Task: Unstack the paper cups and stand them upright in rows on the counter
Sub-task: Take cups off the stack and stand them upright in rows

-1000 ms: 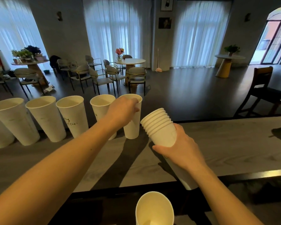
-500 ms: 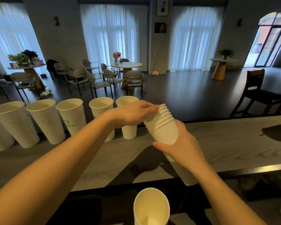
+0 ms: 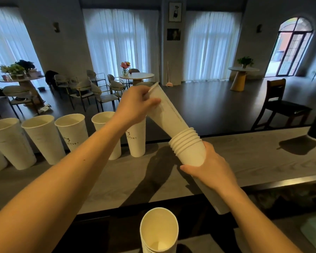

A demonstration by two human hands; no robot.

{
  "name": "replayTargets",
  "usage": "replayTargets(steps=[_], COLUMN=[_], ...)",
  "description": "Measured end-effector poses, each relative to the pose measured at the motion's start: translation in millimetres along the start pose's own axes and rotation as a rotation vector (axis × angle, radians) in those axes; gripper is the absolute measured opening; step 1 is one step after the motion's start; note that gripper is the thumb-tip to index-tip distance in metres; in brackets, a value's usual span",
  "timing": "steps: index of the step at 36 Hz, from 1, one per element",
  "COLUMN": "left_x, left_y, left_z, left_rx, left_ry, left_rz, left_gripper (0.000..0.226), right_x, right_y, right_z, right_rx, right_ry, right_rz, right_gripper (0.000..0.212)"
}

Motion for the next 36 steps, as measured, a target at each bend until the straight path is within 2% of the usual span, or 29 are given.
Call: replayTargets(steps=[2,5,8,14,19,21,22,24,25,26,28,30,31,36], left_x=[-5,-2,6,-3,-14,-16,-16,-14,-11,-7,4,22,28,32], left_y=[13,58,95,122,134,131,125,107,101,100,112,127,130,119], left_z=[1,-4,-11,-23,-36,-33,-24,-2,8,15,24,30,32,35], left_rx=[-0.092,-0.274,-0.375,-0.486,-0.612,-0.570,-0.527,-0.389,-0.275,-0.145,0.046,0.079,0.076,0.155], left_ry=[0.048,0.112,0.177,0.214,0.199,0.232,0.275,0.360,0.355,0.315,0.187,0.097,0.073,-0.004], left_rz=[-0.028,-0.198,-0.301,-0.278,-0.336,-0.327,-0.271,-0.134,-0.115,-0.150,-0.356,-0.597,-0.663,-0.654], left_gripper=[0.017,0.017,0.011,0.028,0.048,0.067,0.073,0.067,0.061,0.055,0.044,0.038,0.035,0.027], right_x=[-5,-10,-15,-28,-37,-39,-40,-41,-41,-41,-39,-35,-32,-18], right_y=[1,3,7,10,13,13,12,9,7,6,5,5,5,-10], right_z=[9,14,14,16,16,17,17,16,15,14,12,8,7,0], right_rx=[0.022,0.008,0.000,-0.020,-0.037,-0.037,-0.041,-0.061,-0.079,-0.099,-0.128,-0.144,-0.150,-0.159], right_ry=[0.038,0.043,0.037,0.024,0.018,0.022,0.022,0.019,0.017,0.014,0.011,0.002,-0.005,-0.059], right_rz=[-0.003,-0.007,-0.019,-0.009,-0.008,-0.006,-0.003,0.005,0.009,0.010,0.004,0.001,0.000,0.018], right_gripper=[0.097,0.096,0.096,0.096,0.097,0.097,0.097,0.098,0.098,0.099,0.099,0.096,0.094,0.093])
Point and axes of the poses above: each hand's wrist, its own x-axis away from the middle knuckle, its own y-axis out of the palm, z = x × y, the point moved 10 cm from there along -x, towards the middle knuckle, and after that the axes turned 7 degrees about y, right-handed, at the moved point
